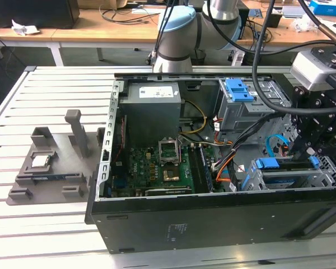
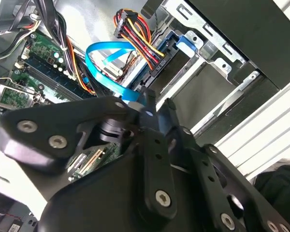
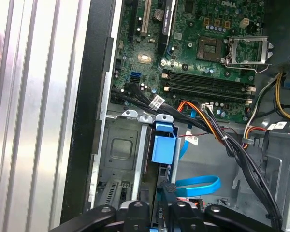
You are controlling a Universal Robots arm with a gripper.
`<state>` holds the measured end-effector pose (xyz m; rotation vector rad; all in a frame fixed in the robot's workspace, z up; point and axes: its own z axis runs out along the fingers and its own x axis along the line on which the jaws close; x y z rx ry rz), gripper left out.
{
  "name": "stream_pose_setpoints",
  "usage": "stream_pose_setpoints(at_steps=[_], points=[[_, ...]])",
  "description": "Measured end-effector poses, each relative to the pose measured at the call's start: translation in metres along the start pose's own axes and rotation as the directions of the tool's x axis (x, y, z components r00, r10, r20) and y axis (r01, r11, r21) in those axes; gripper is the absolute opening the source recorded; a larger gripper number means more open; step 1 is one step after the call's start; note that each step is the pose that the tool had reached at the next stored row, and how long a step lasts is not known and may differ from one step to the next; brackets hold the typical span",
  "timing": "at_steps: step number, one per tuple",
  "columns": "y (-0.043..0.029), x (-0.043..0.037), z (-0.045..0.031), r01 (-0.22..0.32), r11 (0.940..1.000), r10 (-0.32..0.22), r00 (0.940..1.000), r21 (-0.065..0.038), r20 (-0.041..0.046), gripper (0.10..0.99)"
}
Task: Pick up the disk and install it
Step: 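Insert the second disk wire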
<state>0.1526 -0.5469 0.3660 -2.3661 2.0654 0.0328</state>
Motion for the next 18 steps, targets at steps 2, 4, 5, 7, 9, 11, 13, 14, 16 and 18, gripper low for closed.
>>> stream_pose_setpoints(at_steps=[2, 4, 5, 7, 9, 11, 13, 14, 16, 18], points=[[0.0, 0.0, 0.0, 0.0, 1.0, 0.0, 1.0, 0.0, 0.0, 0.157], [0.0, 0.0, 0.0001, 0.0, 1.0, 0.0, 1.0, 0.0, 0.0, 0.106], [0.0, 0.0, 0.0001, 0.0, 1.0, 0.0, 1.0, 0.0, 0.0, 0.106], [0.0, 0.0, 0.0001, 0.0, 1.0, 0.0, 1.0, 0.0, 0.0, 0.106], [0.0, 0.0, 0.0001, 0.0, 1.0, 0.0, 1.0, 0.0, 0.0, 0.106], [0.0, 0.0003, 0.0003, 0.0, 1.0, 0.0, 1.0, 0.0, 0.0002, 0.106], [0.0006, 0.0049, 0.0013, 0.0, 1.0, 0.0, 1.0, 0.0, 0.0001, 0.106], [0.0009, 0.007, 0.0024, 0.0, 1.0, 0.0, 1.0, 0.0, 0.0001, 0.106], [0.0012, 0.009, 0.0053, 0.0, 1.0, 0.0, 1.0, 0.0, 0.0003, 0.106], [0.0012, 0.0093, 0.0082, 0.0, 1.0, 0.0, 1.0, -0.001, 0.0003, 0.106]])
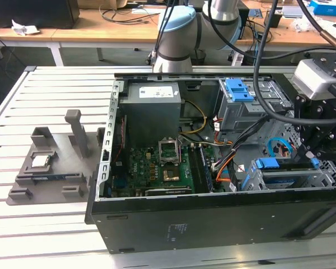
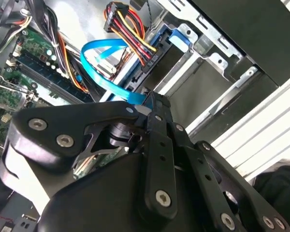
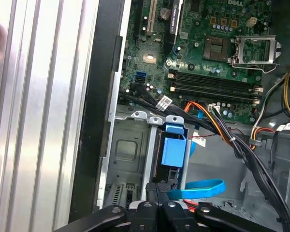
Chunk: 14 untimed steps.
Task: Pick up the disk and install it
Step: 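Insert the second disk wire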
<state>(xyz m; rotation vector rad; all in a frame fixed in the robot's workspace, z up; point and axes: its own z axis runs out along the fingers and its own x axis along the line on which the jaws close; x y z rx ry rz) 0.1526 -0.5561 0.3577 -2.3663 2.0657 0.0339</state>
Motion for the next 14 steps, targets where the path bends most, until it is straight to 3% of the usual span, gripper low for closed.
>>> stream_pose_setpoints(at_steps=[7, 14], points=[[-0.0062, 0.0003, 0.0054, 0.0, 1.0, 0.0, 1.0, -0.001, -0.0001, 0.106], [-0.0069, -0.0007, 0.0093, 0.0, 1.0, 0.0, 1.0, -0.002, 0.0, 0.106]])
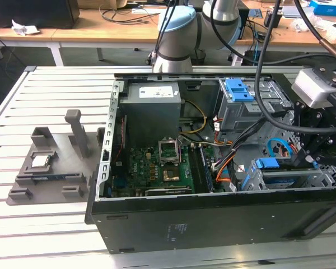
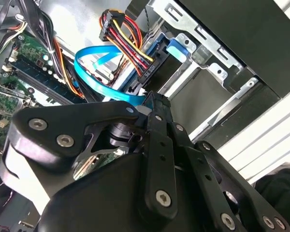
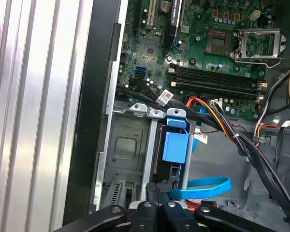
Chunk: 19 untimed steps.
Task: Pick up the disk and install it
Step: 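Insert the second disk wire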
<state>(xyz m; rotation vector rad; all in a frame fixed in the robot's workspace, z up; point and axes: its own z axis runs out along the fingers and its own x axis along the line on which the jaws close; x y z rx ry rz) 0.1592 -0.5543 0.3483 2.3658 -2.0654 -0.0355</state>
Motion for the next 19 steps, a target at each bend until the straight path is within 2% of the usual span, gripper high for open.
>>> stream_pose_setpoints(at_steps=[8, 19], points=[[-0.0013, -0.0095, 0.0025, 0.0, 1.0, 0.0, 1.0, 0.0, 0.0002, 0.106], [-0.0003, -0.0019, 0.0012, 0.0, 1.0, 0.0, 1.0, 0.001, 0.0, 0.106]])
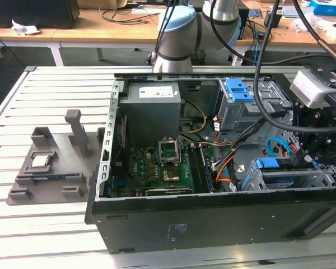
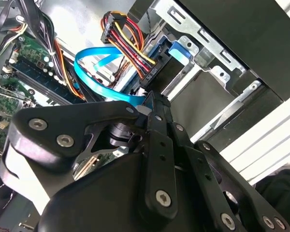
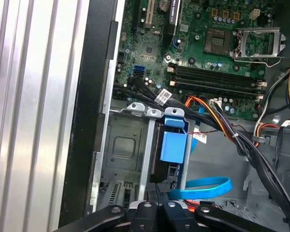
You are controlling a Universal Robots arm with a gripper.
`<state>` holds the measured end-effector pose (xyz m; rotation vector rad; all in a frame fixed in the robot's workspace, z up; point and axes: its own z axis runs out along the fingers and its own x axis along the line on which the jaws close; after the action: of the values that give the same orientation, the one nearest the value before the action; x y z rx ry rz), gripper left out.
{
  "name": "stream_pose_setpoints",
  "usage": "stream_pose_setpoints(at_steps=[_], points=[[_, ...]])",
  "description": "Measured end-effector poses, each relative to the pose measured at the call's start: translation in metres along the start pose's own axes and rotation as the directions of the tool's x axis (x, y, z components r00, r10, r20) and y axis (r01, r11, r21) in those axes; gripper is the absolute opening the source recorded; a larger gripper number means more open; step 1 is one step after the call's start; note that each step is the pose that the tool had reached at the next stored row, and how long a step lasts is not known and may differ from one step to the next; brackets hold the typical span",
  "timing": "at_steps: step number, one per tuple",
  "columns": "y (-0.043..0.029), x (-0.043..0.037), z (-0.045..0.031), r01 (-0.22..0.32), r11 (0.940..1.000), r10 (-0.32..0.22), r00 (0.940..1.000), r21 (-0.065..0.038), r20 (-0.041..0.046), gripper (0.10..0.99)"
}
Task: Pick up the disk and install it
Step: 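Insert the second disk wire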
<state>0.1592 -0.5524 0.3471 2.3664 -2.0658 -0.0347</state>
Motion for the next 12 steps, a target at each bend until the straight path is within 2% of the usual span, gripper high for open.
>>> stream_pose_setpoints(at_steps=[12], points=[[-0.0015, -0.011, 0.0007, 0.0, 1.0, 0.0, 1.0, 0.0, -0.0002, 0.106]])
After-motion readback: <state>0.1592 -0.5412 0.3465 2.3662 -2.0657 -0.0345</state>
